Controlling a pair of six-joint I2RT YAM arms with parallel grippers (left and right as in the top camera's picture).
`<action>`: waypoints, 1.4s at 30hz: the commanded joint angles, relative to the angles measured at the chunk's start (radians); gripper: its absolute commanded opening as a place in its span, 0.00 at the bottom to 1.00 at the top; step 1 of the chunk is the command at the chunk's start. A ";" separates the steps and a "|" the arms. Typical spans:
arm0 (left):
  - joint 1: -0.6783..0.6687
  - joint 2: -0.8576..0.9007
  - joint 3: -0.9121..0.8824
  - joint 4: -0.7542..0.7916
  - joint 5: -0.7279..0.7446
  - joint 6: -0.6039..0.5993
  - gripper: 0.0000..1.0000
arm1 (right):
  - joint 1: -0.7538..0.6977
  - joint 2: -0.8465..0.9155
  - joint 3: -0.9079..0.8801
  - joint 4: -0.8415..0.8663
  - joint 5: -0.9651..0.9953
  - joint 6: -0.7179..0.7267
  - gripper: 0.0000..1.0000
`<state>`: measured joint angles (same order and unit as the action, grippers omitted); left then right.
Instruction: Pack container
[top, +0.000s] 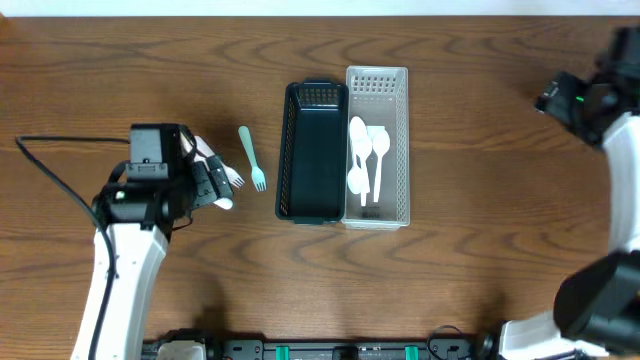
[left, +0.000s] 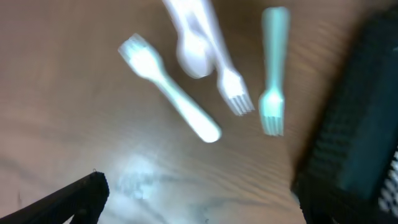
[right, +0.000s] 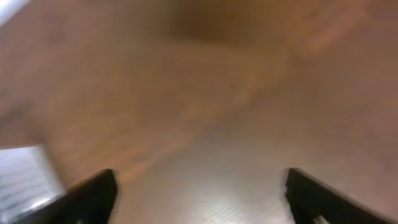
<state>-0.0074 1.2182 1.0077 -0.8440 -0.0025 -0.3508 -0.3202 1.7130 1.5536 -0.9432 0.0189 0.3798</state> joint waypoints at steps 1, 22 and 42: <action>0.005 0.084 0.016 -0.005 -0.127 -0.222 0.99 | -0.075 0.069 -0.012 -0.023 0.006 0.016 0.96; 0.155 0.555 0.016 0.254 0.082 -0.622 0.80 | -0.135 0.154 -0.012 -0.035 -0.056 0.034 0.81; 0.155 0.651 0.016 0.266 0.082 -0.573 0.40 | -0.135 0.154 -0.012 -0.039 -0.056 0.034 0.77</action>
<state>0.1440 1.8183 1.0374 -0.5751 0.0685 -0.9485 -0.4561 1.8587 1.5429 -0.9791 -0.0307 0.4026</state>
